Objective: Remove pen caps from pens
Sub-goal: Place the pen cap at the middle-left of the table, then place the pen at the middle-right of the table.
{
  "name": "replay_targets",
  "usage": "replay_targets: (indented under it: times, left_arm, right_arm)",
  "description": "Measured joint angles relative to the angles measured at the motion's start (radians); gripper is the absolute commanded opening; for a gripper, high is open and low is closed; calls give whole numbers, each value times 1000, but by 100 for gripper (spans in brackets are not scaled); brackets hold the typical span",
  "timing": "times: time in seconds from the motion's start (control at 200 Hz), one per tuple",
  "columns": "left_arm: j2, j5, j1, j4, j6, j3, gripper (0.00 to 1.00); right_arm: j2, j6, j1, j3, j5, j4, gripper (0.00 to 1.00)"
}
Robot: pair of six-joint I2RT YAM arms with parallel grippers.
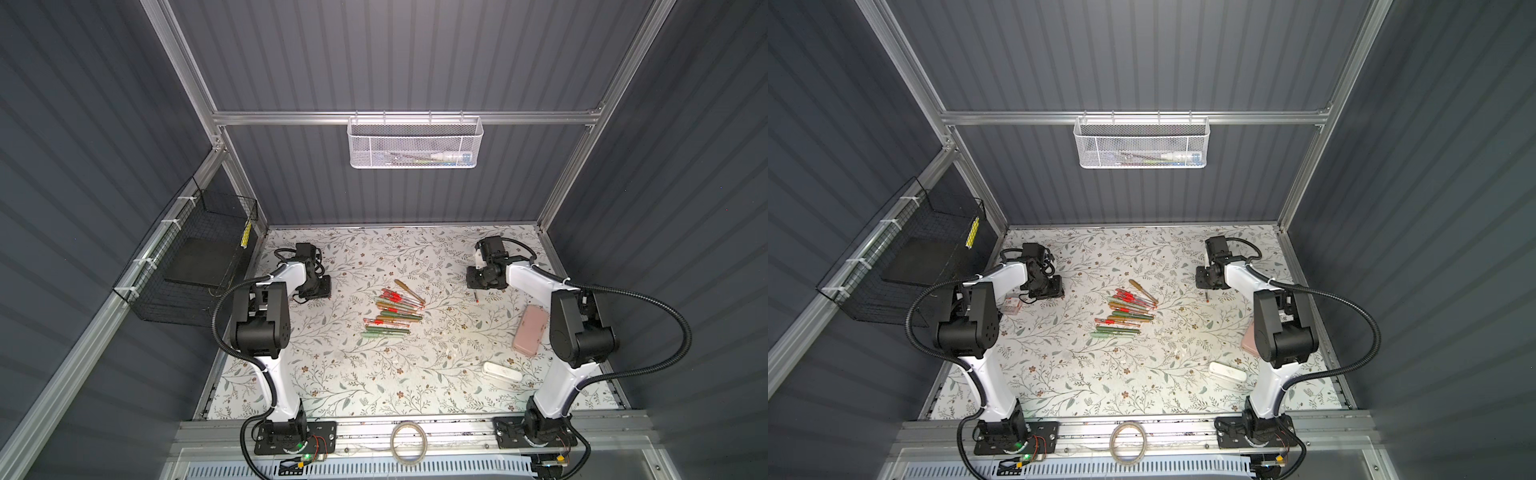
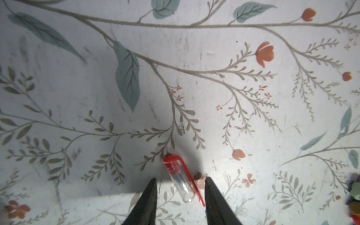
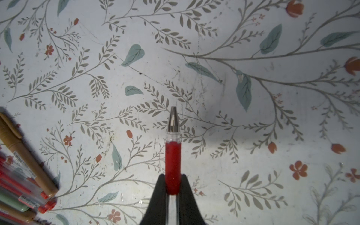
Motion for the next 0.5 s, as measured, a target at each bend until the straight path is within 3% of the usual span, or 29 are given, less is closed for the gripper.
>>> replay_targets:
  times: [0.205, 0.5]
  left_arm:
    - [-114, -3, 0, -4, 7, -66, 66]
    - [-509, 73, 0, 114, 49, -258, 89]
  right_arm:
    - [92, -6, -8, 100, 13, -76, 0]
    - [219, -31, -18, 242, 37, -183, 3]
